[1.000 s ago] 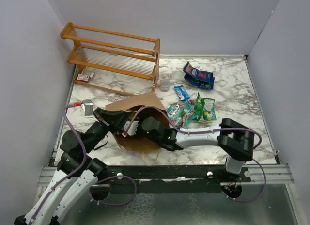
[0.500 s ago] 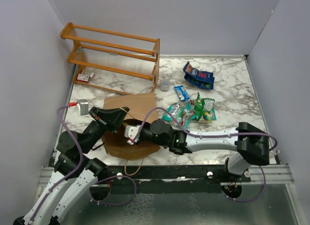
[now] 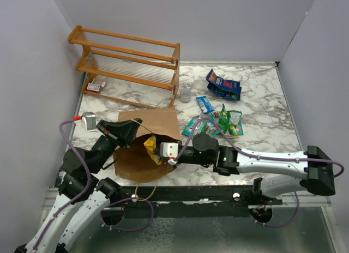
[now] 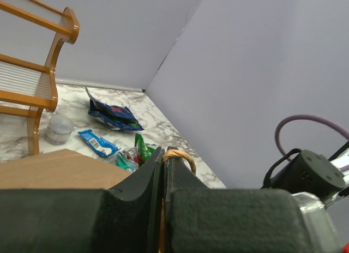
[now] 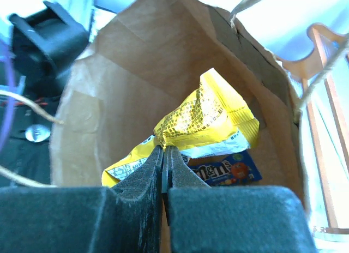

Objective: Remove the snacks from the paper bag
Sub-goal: Take out the snack from the paper bag, then place the snack at the center of the board.

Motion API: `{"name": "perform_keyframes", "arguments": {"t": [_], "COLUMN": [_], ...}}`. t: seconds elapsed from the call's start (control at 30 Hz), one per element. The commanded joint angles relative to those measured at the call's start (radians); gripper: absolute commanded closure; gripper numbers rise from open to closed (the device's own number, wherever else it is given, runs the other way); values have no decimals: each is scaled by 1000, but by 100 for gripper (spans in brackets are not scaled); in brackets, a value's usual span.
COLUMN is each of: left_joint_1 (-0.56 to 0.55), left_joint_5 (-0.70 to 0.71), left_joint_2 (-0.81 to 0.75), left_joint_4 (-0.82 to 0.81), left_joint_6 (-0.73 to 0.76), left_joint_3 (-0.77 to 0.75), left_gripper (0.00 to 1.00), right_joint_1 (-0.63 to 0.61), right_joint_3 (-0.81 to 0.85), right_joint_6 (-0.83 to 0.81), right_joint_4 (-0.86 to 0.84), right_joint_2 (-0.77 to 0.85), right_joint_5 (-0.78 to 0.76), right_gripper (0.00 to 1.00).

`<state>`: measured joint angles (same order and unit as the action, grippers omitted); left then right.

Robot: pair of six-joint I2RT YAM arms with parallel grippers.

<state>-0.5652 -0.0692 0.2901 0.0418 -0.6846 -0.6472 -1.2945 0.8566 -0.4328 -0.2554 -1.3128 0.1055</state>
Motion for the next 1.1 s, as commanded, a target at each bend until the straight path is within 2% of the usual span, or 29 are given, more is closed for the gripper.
{"name": "perform_keyframes", "arguments": {"t": [0.0,0.23,0.37,0.43,0.57,0.73,0.83,0.97,1.07], "left_joint_1": [1,1,0,1,1,0,0,1,1], "left_joint_5": [32,34,31,27,26,31,35,33,31], "left_joint_2": [-5,6,19,24,27,16,11,9,8], "left_joint_4": [16,11,1,1,5,22,31,33,34], "left_joint_6": [14,17,16,17,19,23,23,21,23], "left_joint_3": [-26,-22,-21,-21,-25,-32,-30,-31,-34], "left_gripper": [100,100,100,100,100,100,100,100,100], "right_joint_1": [-4,-3,-3,-4,-3,3,56,246,406], "right_joint_3": [-6,16,20,-6,-85,-133,-148,-98,-82], "right_joint_6": [78,64,62,68,53,-26,-3,297,451], "right_joint_4": [55,98,89,31,-148,-276,-316,-56,44], "right_joint_2": [179,391,464,499,531,463,407,363,307], "right_joint_5": [144,197,118,-3,-351,-732,-862,-754,-612], "right_gripper": [99,99,99,99,98,99,99,99,99]}}
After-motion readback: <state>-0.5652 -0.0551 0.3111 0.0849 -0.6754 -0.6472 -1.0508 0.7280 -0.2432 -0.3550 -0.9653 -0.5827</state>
